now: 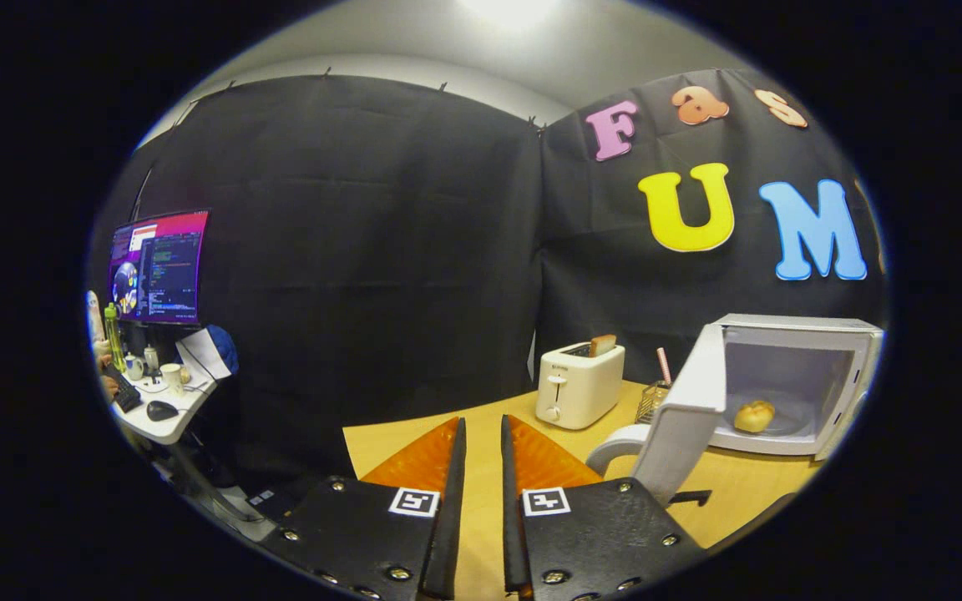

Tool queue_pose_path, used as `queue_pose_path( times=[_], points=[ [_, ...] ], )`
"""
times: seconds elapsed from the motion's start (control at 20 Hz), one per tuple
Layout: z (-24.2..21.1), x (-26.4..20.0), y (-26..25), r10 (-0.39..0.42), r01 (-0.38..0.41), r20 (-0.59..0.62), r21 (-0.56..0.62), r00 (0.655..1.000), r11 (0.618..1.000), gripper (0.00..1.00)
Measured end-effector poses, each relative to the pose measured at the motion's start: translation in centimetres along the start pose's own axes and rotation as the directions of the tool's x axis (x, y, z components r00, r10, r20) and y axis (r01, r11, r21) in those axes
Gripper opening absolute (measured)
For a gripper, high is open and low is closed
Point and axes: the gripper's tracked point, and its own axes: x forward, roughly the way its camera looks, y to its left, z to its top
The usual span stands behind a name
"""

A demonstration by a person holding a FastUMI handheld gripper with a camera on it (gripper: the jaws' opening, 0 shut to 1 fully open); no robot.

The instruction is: Open the microwave, put the food inside, and close the microwave door.

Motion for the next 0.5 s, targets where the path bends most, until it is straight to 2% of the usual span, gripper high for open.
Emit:
queue_pose_path(
  times=[0.05, 0.1, 0.2, 0.3, 0.5],
  points=[
    [-1.5, 1.3, -1.5, -0.064, 0.064, -0.019, -0.023, 0.998, 0.998, 0.22],
    [-2.2, 1.0, -2.0, -0.067, 0.066, -0.026, -0.019, 0.997, 0.998, 0.07],
    [-3.5, 2.6, -3.3, -0.108, 0.108, -0.063, 0.002, 0.992, 0.994, 0.08],
    [-4.7, 3.1, -2.7, -0.071, 0.073, -0.082, 0.022, 0.994, 0.997, 0.03],
    [-4.3, 2.6, -4.3, -0.105, 0.102, -0.051, -0.059, 0.993, 0.993, 0.03]
  ],
)
